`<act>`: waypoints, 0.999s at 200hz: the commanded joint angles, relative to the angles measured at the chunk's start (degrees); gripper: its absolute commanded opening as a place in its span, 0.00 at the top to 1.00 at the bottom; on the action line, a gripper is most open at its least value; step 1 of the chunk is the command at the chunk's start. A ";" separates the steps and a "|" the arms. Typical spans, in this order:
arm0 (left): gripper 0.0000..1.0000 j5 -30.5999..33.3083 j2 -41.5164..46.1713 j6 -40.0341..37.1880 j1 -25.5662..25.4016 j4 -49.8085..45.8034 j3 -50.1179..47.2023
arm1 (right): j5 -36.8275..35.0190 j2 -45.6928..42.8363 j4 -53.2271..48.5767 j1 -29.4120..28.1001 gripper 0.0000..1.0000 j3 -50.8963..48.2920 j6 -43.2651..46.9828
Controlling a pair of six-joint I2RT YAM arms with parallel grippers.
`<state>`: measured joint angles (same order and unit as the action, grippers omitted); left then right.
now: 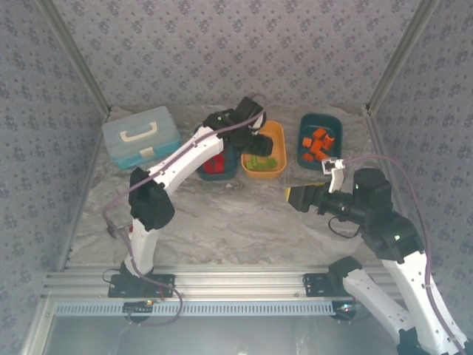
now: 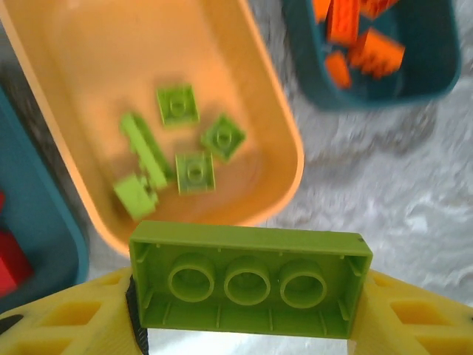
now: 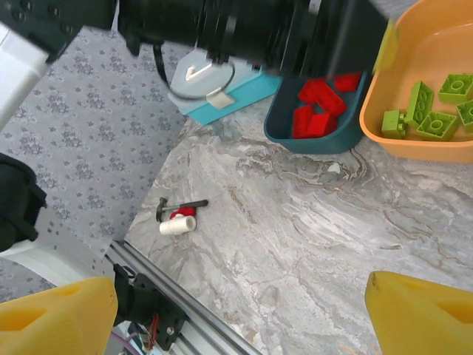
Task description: Sort the legos into containers by color
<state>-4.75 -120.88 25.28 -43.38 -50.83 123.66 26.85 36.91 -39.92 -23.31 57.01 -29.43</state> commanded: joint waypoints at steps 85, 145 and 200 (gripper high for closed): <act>0.47 -7.79 -26.29 5.18 8.27 7.42 22.90 | -4.77 2.02 10.27 -4.71 0.12 -9.63 -5.83; 0.32 -8.12 -29.28 6.69 8.49 6.42 24.62 | -6.11 4.55 11.25 -6.72 0.12 -10.07 -5.40; 0.20 -9.29 -26.86 7.86 8.37 5.89 26.20 | -6.37 5.24 10.90 -7.24 0.12 -9.65 -5.27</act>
<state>-12.51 -149.38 32.45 -34.87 -44.86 146.96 21.61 42.37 -29.47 -30.04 47.37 -34.15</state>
